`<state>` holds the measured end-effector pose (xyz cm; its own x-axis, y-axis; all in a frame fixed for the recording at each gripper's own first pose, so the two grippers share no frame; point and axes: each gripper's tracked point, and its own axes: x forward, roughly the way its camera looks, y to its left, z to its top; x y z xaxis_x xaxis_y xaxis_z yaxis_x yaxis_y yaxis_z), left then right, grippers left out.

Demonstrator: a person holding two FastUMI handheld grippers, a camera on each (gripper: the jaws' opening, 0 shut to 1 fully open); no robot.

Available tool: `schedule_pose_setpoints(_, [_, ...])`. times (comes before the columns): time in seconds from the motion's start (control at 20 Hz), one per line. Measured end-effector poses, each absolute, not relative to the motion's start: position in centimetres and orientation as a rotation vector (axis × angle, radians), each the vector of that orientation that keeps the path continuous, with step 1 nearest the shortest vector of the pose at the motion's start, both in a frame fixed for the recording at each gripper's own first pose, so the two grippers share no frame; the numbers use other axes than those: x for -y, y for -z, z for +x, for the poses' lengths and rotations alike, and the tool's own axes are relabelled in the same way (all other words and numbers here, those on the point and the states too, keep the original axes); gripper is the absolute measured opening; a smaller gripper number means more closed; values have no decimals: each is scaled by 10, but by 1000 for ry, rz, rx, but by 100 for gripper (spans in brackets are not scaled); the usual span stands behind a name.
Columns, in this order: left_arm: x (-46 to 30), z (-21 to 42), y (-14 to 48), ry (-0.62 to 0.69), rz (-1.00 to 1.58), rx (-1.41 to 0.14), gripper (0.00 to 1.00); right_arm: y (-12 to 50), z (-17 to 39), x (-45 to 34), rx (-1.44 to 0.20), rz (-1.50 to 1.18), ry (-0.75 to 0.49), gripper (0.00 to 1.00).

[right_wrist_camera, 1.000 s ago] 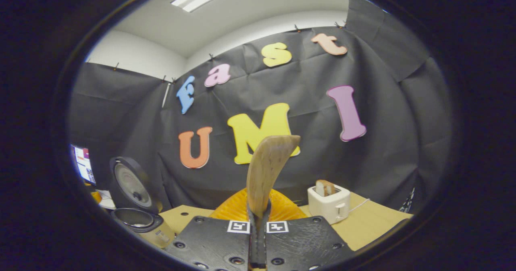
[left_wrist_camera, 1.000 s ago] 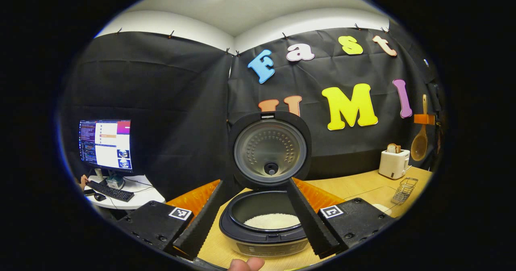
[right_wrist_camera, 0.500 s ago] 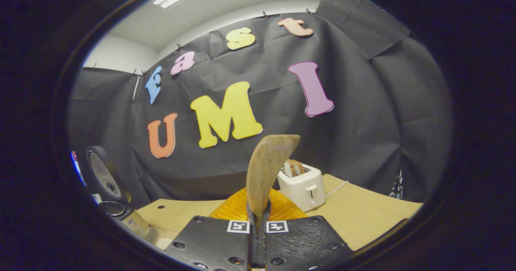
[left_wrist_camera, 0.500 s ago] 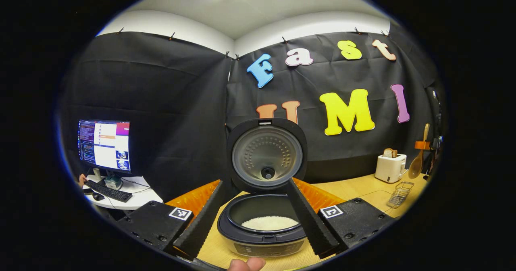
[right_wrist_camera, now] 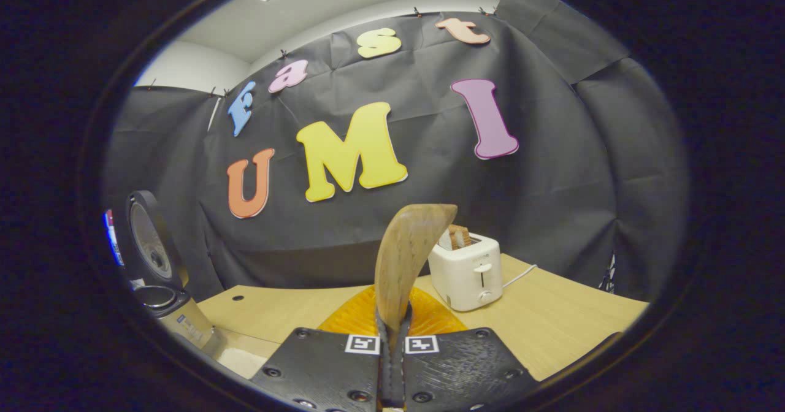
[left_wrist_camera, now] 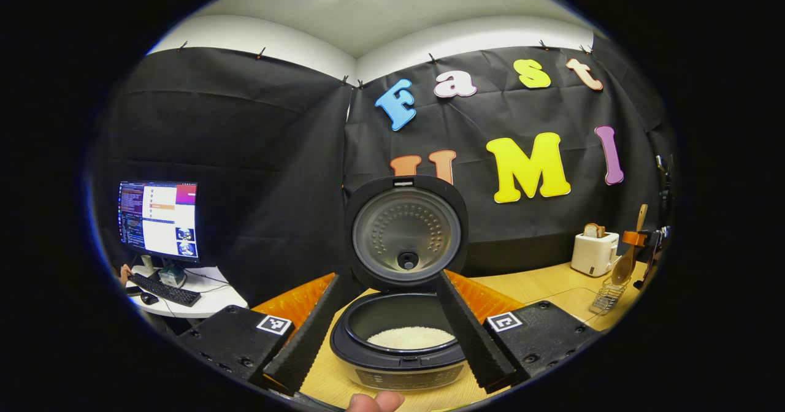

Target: Close the left gripper, press the button to open the rice cooker; take a wooden spoon from the chopstick holder with the right hand, scoop a spoonful of rice and pour it into the rice cooker, then put the wooden spoon back into the chopstick holder.

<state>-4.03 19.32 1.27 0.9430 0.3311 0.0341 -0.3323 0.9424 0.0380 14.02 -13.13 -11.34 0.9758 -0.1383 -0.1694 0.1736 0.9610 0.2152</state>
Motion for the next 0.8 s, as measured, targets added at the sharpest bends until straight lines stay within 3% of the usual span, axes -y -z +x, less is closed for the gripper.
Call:
schedule_pose_setpoints(0.4, [-197, -38, -9, -342, 25, 19, 99, 140, 144, 134, -200, 290, 163, 7])
schedule_pose_setpoints(0.75, [-191, -40, -17, -332, 18, 40, 99, 126, 136, 151, -171, 292, 196, 24])
schedule_pose_setpoints(0.8, [-189, -41, -18, -330, 18, 45, 99, 119, 132, 155, -159, 281, 204, 32])
